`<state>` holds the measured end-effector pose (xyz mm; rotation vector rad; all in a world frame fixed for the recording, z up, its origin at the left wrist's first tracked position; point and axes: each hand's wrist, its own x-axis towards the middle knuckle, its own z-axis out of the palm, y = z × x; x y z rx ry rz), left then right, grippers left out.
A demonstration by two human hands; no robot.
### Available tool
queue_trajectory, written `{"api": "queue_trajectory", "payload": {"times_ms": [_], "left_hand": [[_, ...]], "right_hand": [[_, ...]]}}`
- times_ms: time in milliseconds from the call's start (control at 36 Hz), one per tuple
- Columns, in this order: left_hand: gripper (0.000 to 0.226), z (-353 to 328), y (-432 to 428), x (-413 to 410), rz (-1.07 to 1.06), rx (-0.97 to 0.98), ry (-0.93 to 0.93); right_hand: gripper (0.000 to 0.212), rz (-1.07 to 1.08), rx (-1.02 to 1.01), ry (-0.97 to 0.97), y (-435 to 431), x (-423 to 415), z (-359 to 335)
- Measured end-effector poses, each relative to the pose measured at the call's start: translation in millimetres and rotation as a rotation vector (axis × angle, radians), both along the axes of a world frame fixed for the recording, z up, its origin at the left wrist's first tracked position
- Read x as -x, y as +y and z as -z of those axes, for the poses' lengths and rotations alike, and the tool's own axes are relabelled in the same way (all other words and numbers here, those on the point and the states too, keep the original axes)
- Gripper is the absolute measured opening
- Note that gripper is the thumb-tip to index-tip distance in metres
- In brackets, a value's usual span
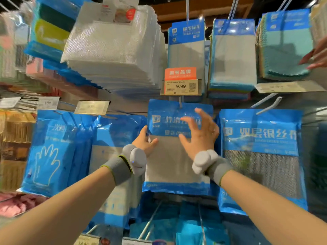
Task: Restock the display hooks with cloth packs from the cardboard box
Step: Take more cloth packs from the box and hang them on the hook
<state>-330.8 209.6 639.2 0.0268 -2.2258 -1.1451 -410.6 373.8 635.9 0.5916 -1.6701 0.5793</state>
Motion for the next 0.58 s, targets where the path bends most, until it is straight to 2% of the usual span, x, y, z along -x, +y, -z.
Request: {"api": "queue_trajectory", "payload": {"times_ms": [111,194,306,417,500,583], "left_hand": [[0.059,4,1,1,-0.028,0.030,-0.033],[0.064,9,0,3,-0.082,0.025,-0.071],[0.058,15,-5,6,-0.147,0.024,-0.133],[0.048,23,-8,5,-0.170,-0.006,-0.142],[0.043,31,-8,4,-0.164,-0.033,-0.153],[0.038,40,-2,-1,-0.135,-0.046,-0.156]], "right_hand": [[0.056,0.051,-0.264,-0.096,0,15,31],[0.062,0.086,-0.398,-0.291,3,20,29],[0.061,0.097,-0.476,-0.476,2,36,20],[0.065,0.126,-0.541,-0.563,1,44,14],[0.070,0.089,-0.524,-0.572,0,44,15],[0.055,-0.110,-0.306,-0.603,-2,43,23]]}}
